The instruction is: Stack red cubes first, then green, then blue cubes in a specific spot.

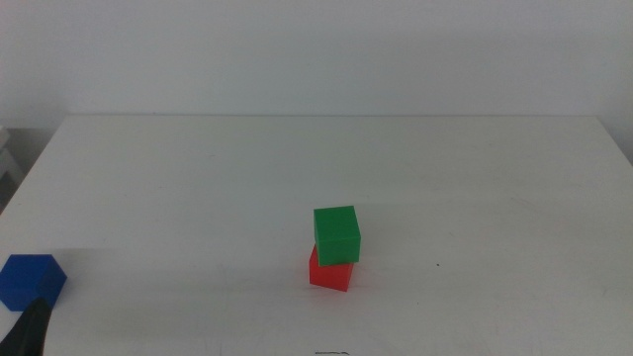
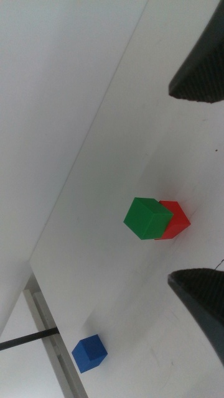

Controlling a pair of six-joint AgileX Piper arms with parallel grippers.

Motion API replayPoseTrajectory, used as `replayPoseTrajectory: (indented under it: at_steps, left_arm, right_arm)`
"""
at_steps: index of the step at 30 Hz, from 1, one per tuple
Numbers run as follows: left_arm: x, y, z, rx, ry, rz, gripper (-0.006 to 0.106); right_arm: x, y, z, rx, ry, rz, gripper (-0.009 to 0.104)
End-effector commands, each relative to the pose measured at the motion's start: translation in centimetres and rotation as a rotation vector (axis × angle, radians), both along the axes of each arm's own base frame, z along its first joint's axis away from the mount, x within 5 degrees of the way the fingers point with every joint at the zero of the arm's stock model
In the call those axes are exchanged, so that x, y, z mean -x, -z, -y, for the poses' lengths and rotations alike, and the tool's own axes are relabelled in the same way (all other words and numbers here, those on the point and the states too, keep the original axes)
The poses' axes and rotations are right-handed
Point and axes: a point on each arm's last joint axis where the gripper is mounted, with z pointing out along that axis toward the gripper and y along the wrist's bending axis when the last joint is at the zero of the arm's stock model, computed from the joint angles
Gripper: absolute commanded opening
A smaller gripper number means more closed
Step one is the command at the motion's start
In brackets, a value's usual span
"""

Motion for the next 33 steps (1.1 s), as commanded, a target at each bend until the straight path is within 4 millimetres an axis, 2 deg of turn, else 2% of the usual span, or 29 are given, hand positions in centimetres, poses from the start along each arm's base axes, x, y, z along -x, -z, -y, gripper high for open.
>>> replayPoseTrajectory:
  at_steps: [1,3,5,10,17,21,27,33]
  left_arm:
    - [-0.1,-1.3,0.0,0.020,-0.009,0.077,0.094]
    - [-0.5,-2.5,-0.1,0.023,-0.031,0.049,0.094]
    - [-1.4,-4.6,-0.3,0.018,-0.060,-0.008,0.094]
    - [-4.2,-9.5,-0.5,-0.043,-0.072,-0.259,0.094]
    - [-8.0,-12.4,-0.7,-0.103,-0.054,-0.741,0.094]
    - [-10.3,-12.7,-0.8,-0.108,-0.051,-0.949,0.094]
    - [-13.8,-11.9,-1.0,-0.117,-0.053,-1.092,0.094]
    - [-15.1,-11.5,-3.3,-0.085,-0.104,-1.192,0.094]
  right_arm:
    - [-0.2,-1.3,0.0,-0.042,0.006,0.079,0.081]
    - [-0.2,-1.3,0.0,-0.042,0.006,0.079,0.081]
    - [-0.2,-1.3,0.0,-0.042,0.006,0.079,0.081]
    - [-0.2,-1.3,0.0,-0.042,0.006,0.079,0.081]
    - [-0.2,-1.3,0.0,-0.042,0.006,0.079,0.081]
    - [-0.2,-1.3,0.0,-0.042,0.006,0.079,0.081]
    - [-0.2,-1.3,0.0,-0.042,0.006,0.079,0.081]
    - [-0.2,-1.3,0.0,-0.042,0.006,0.079,0.081]
